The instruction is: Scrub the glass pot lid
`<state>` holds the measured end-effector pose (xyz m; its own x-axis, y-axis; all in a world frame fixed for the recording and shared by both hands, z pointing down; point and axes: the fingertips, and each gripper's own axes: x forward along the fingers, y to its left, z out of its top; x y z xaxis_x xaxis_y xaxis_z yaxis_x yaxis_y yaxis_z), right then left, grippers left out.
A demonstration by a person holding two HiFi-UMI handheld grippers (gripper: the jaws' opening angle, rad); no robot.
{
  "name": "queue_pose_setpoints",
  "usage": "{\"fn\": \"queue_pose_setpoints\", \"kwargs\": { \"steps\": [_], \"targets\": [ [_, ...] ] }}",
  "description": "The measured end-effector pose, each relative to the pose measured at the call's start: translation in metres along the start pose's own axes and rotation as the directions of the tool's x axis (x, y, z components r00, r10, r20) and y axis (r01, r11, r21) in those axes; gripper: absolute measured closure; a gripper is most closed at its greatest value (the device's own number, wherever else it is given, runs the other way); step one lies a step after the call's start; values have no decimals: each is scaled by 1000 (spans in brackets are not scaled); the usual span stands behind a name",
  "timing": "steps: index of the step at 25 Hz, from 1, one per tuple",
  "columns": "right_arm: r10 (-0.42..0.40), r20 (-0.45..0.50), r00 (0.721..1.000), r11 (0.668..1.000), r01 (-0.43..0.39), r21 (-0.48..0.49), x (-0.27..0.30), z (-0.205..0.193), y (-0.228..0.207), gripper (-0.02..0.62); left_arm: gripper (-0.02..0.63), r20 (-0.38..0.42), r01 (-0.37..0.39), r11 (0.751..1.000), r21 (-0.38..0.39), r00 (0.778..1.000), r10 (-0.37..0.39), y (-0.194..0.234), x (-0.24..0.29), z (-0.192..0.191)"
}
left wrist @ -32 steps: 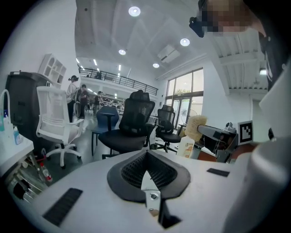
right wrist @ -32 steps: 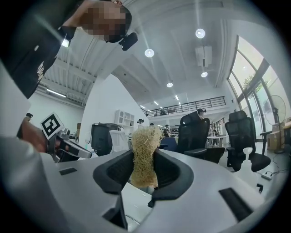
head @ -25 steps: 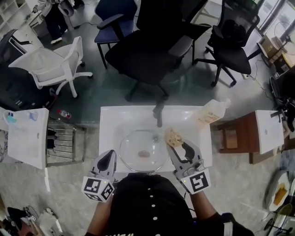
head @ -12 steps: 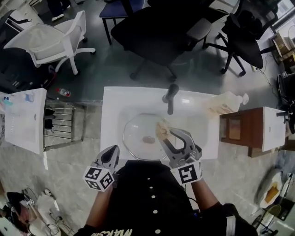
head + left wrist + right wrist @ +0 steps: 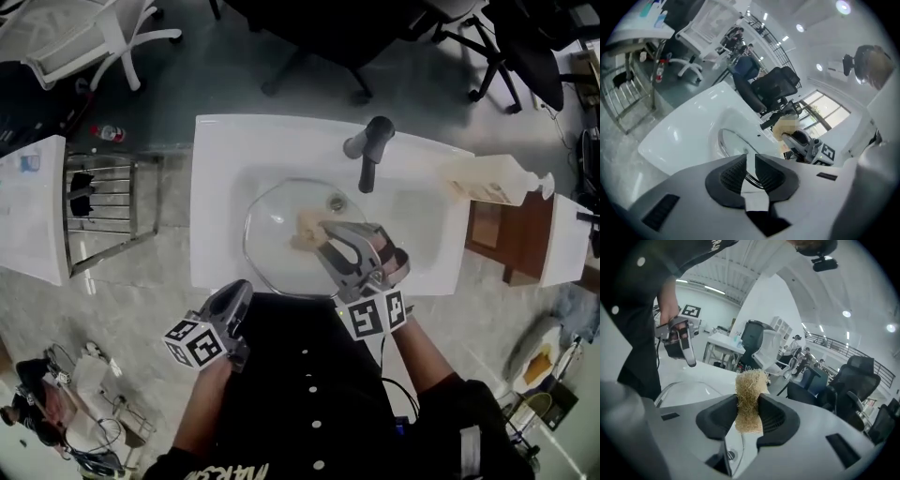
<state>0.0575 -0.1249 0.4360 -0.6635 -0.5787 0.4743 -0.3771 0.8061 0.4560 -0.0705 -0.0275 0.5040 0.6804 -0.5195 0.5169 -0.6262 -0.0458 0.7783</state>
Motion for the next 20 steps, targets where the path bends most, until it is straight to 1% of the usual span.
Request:
{"fn": "queue_pose_setpoints", "kwargs": {
  "steps": [2, 3, 5, 7, 9, 11, 12, 13, 16, 18, 20],
  "targets": [
    [26, -14, 1000, 999, -26, -26, 12, -11, 8, 451, 480, -34, 19, 995, -96, 999, -23, 4, 6, -10],
    [36, -19, 999, 999, -37, -34, 17, -15, 12, 451, 458, -47, 25, 990, -142, 998, -32, 6, 9, -14],
    [55, -28, 998, 996, -56, -65, 27, -23, 18, 451, 439, -66, 34, 970, -239, 997, -51, 8, 14, -21],
    [74, -40, 996, 990, -79, -116, 35, -29, 27, 451, 422, -83, 46, 945, -324, 994, -77, 7, 19, -27],
    [96, -60, 994, 978, -105, -178, 43, -36, 37, 451, 403, -102, 57, 924, -378, 989, -103, 5, 24, -34],
    [109, -86, 990, 959, -128, -254, 52, -45, 46, 451, 399, -121, 63, 902, -427, 985, -126, 5, 29, -41],
    [110, -102, 989, 945, -136, -298, 58, -50, 49, 451, 399, -126, 64, 886, -459, 983, -136, 5, 33, -43],
    [109, -117, 987, 929, -143, -341, 64, -55, 50, 451, 399, -129, 62, 865, -498, 981, -145, 5, 37, -44],
    [119, -152, 981, 884, -175, -433, 83, -71, 57, 451, 399, -116, 78, 791, -606, 976, -185, 3, 48, -46],
    [141, -163, 976, 862, -202, -466, 93, -79, 63, 451, 402, -103, 98, 758, -644, 971, -214, 0, 55, -46],
    [162, -169, 972, 839, -226, -495, 103, -85, 67, 451, 404, -98, 111, 736, -668, 967, -236, -2, 61, -46]
  ]
}}
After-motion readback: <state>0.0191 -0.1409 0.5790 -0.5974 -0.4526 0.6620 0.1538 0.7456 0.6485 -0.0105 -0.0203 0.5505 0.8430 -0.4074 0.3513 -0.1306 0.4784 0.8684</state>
